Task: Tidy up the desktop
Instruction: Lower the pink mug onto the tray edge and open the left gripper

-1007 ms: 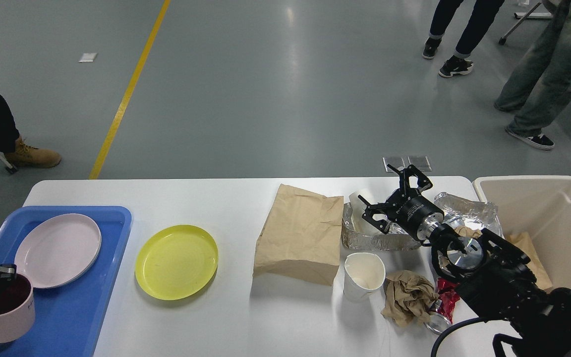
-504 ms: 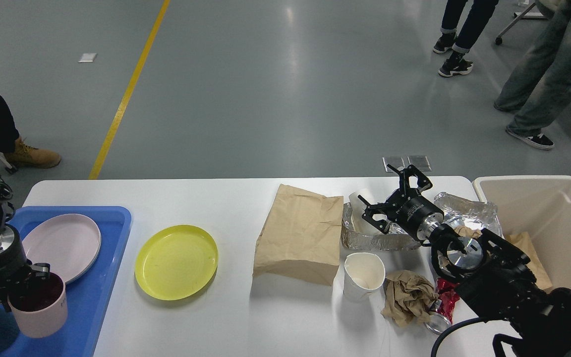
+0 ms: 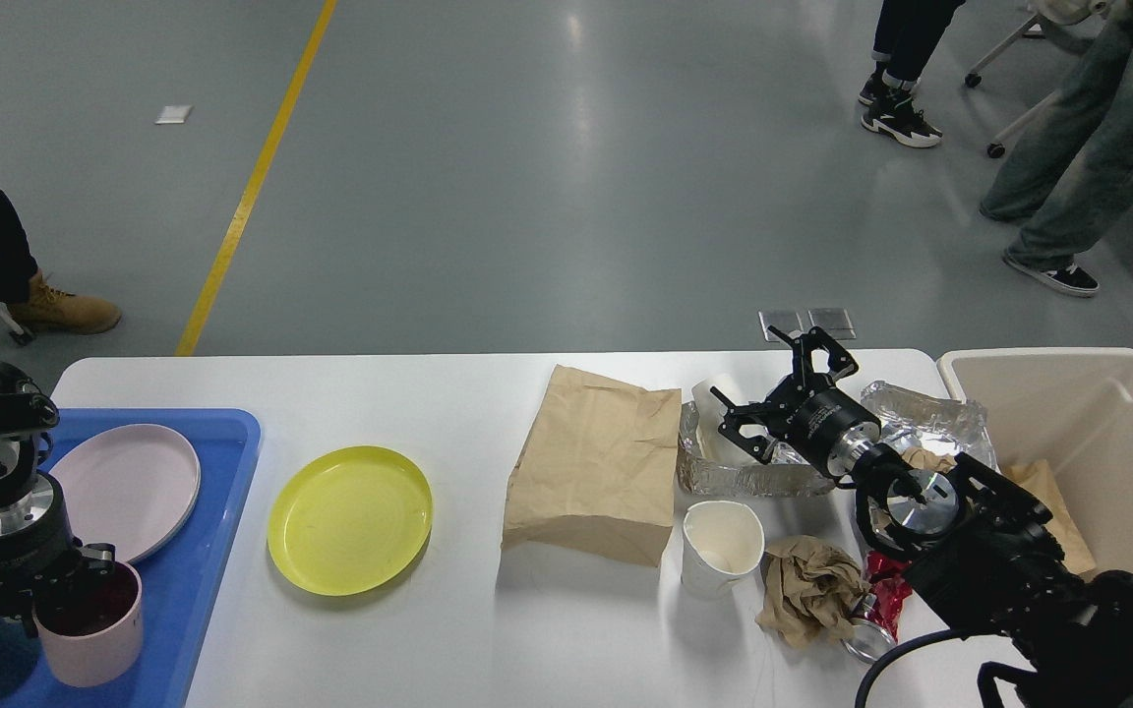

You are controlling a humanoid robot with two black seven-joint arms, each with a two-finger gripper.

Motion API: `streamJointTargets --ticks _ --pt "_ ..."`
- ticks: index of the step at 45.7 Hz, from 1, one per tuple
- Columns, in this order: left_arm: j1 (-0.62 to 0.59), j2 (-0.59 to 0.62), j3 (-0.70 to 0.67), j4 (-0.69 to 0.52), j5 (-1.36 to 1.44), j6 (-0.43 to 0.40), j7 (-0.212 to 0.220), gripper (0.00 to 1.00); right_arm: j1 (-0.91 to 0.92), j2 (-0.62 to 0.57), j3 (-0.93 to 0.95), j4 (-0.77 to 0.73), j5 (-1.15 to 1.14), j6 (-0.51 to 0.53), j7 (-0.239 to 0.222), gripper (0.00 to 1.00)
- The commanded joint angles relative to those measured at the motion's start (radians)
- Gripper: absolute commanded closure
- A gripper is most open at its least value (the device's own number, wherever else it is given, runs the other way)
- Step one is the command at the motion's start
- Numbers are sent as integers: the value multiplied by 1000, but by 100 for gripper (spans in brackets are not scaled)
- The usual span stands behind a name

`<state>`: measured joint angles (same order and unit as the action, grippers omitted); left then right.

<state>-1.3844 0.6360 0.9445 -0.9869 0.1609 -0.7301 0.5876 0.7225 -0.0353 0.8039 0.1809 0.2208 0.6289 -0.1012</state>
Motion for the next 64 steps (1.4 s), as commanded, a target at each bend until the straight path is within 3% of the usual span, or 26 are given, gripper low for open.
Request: streamJointTargets --ticks 1,25,30,51,56,58,64 --pt "18 -15 -16 11 2 1 0 100 0 0 0 0 0 0 0 0" --pt "47 -56 -23 36 8 3 0 99 0 0 0 0 0 0 0 0" --pt "47 -58 -15 43 8 3 0 88 0 0 0 0 0 0 0 0" --pt "27 -45 -27 48 6 -6 0 59 0 0 0 0 0 0 0 0" --pt "-2 -39 -21 48 6 -8 0 44 0 0 0 0 0 0 0 0" --pt "-21 -29 -13 48 6 -24 0 37 0 0 0 0 0 0 0 0" --pt "-50 5 -15 45 6 -101 0 30 0 0 0 0 0 0 0 0"
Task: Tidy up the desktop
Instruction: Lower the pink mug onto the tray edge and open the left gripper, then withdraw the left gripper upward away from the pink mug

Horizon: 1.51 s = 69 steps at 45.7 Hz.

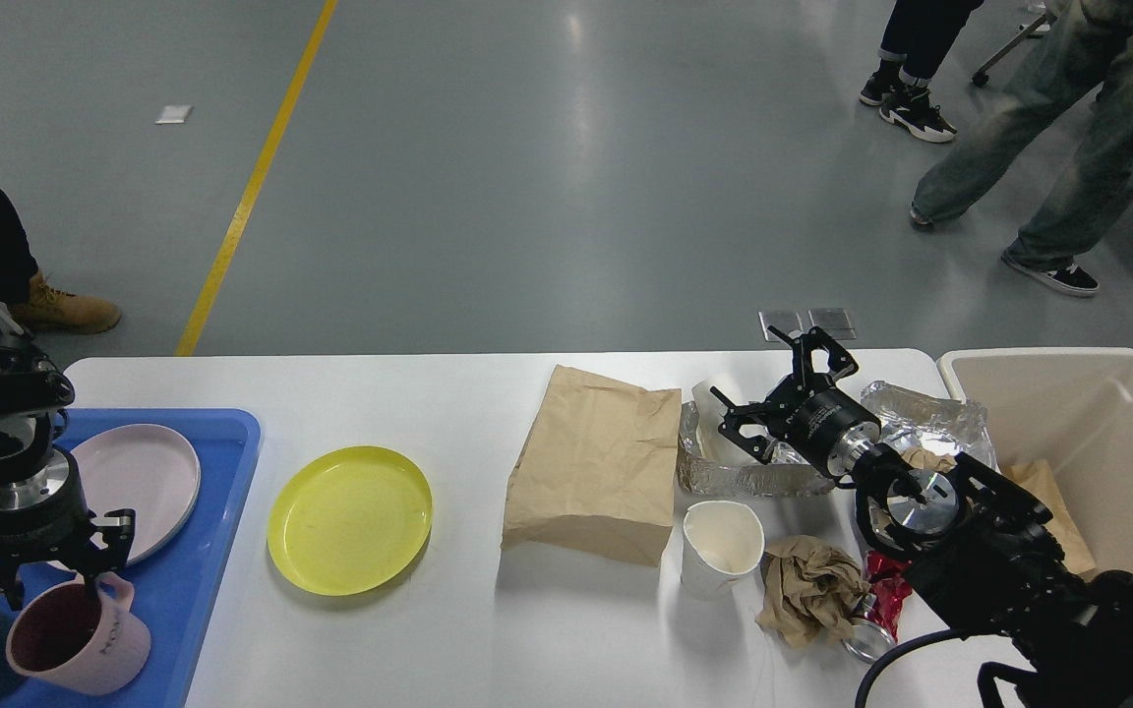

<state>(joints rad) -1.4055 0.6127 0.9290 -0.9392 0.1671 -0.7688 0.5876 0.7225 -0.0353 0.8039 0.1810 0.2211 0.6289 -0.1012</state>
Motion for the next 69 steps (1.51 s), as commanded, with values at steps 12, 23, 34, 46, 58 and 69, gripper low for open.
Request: streamJointTargets --ticks 12,23,34,46,58,69 --pt "-240 81 43 -16 -11 -191 -12 24 0 0 0 0 0 0 0 0" --pt "-582 73 200 -21 -20 -191 -104 24 0 0 0 0 0 0 0 0" --pt "-875 10 361 -98 -32 -191 -259 21 0 0 0 0 0 0 0 0" --pt "-1124 -8 467 -269 -75 -191 -324 22 0 0 0 0 1 0 0 0" --pt "-1303 -11 590 -588 -84 -191 -359 24 0 0 0 0 0 0 0 0" --pt "-1337 -34 625 -650 -83 -191 -384 26 0 0 0 0 0 0 0 0"
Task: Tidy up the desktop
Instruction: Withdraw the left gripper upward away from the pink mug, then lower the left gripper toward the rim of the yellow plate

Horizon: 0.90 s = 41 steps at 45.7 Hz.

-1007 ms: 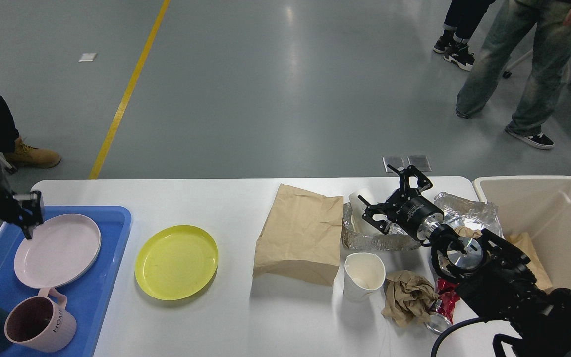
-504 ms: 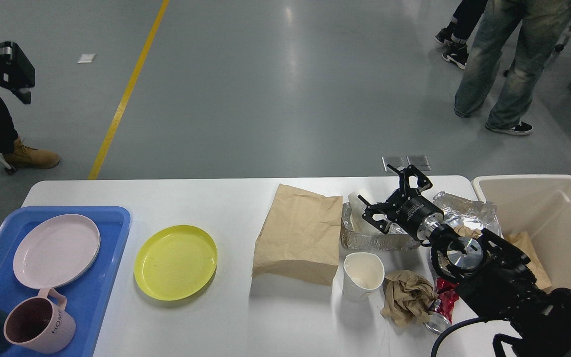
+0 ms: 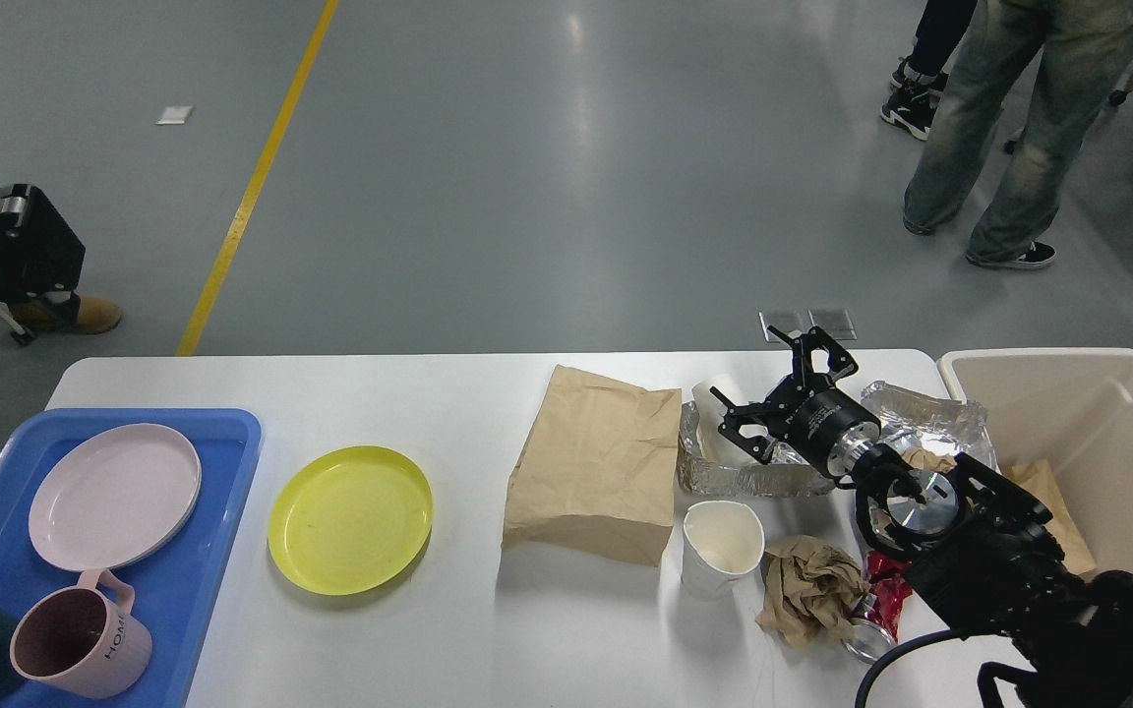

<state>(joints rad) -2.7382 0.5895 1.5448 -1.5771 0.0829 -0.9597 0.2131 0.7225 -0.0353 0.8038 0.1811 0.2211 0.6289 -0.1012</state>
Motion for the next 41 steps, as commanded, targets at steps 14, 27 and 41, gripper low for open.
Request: streamJointTargets --ticks 14,27,41 --pt "101 -23 -18 101 -2 0 -9 23 0 0 2 0 0 0 0 0" --pt "584 -14 -238 382 -2 16 3 24 0 0 0 0 1 0 0 0" --pt "975 -19 -469 477 -3 324 5 22 0 0 0 0 0 0 0 0"
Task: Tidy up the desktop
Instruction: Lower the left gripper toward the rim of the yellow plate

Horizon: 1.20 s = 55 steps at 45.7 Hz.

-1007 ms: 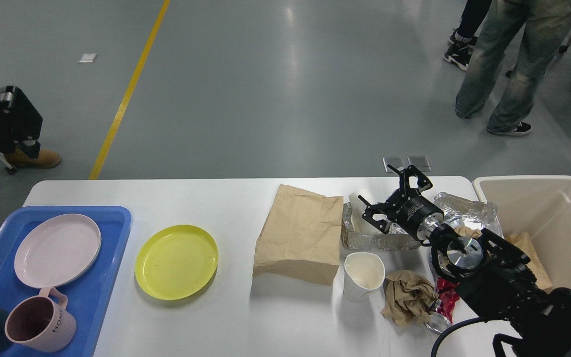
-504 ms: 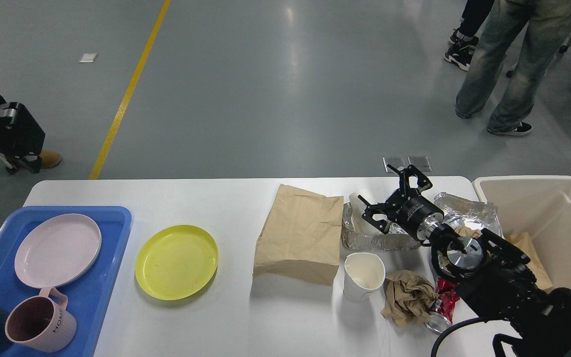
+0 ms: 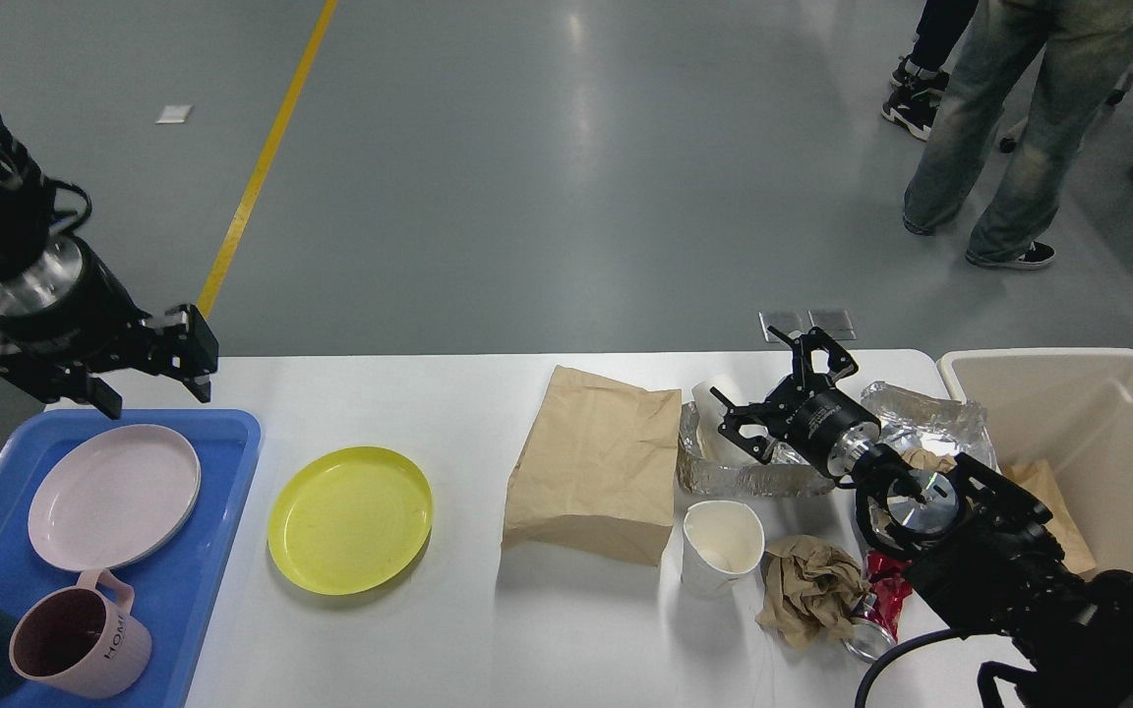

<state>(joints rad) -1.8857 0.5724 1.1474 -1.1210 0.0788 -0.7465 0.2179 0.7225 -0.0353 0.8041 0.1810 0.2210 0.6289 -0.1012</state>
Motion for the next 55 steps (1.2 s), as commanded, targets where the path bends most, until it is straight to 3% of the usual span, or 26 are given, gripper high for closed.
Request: streamJointTargets --ticks 1,10,30,43,55 --pt "146 -3 -83 24 1 121 1 21 0 0 0 0 0 0 0 0" --pt "247 -3 -124 70 6 92 6 8 0 0 1 0 0 0 0 0" --pt "474 -9 -322 184 6 182 1 8 0 0 0 0 0 0 0 0" --pt "566 -77 -362 230 3 302 3 8 0 0 0 0 0 0 0 0" --pt "652 -112 -413 270 4 306 6 8 0 0 0 0 0 0 0 0"
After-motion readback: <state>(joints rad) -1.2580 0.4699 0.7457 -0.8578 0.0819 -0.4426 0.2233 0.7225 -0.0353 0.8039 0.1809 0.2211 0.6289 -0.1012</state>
